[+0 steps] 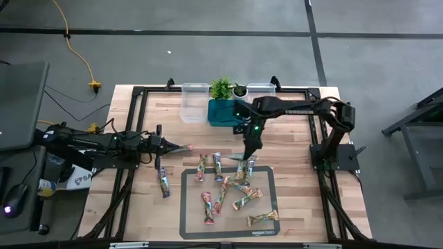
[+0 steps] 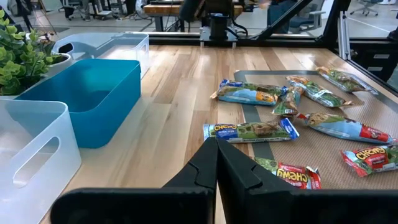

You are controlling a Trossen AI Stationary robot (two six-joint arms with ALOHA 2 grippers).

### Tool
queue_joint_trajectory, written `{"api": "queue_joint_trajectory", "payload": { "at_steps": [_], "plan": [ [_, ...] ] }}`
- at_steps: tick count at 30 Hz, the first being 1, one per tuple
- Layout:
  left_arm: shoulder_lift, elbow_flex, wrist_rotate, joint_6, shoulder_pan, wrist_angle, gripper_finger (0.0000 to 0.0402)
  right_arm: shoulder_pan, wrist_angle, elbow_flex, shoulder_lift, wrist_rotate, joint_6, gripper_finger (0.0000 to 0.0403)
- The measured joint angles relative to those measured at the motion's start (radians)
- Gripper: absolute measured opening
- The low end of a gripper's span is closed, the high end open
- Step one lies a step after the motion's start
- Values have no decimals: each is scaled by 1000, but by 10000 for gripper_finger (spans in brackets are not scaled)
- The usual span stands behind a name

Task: Pick and place Granola Bars by type
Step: Put the yellow granola bar into the right transparent bin

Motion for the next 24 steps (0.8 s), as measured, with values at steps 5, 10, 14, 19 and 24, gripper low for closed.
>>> {"api": "queue_joint_trajectory", "payload": {
  "at_steps": [5, 10, 14, 19, 24],
  "plan": [
    [0, 0, 0, 0, 0, 0, 1, -76, -207, 0, -108, 181, -70, 46],
    [0, 0, 0, 0, 0, 0, 1, -174, -295, 0, -242, 412, -48, 46],
    [0, 0, 0, 0, 0, 0, 1, -248, -283, 0, -337, 639, 7, 46],
    [0, 0, 0, 0, 0, 0, 1, -312, -169, 0, -429, 919, 110, 46],
    [0, 0, 0, 0, 0, 0, 1, -329, 49, -1, -475, 1115, 195, 46]
  ]
}}
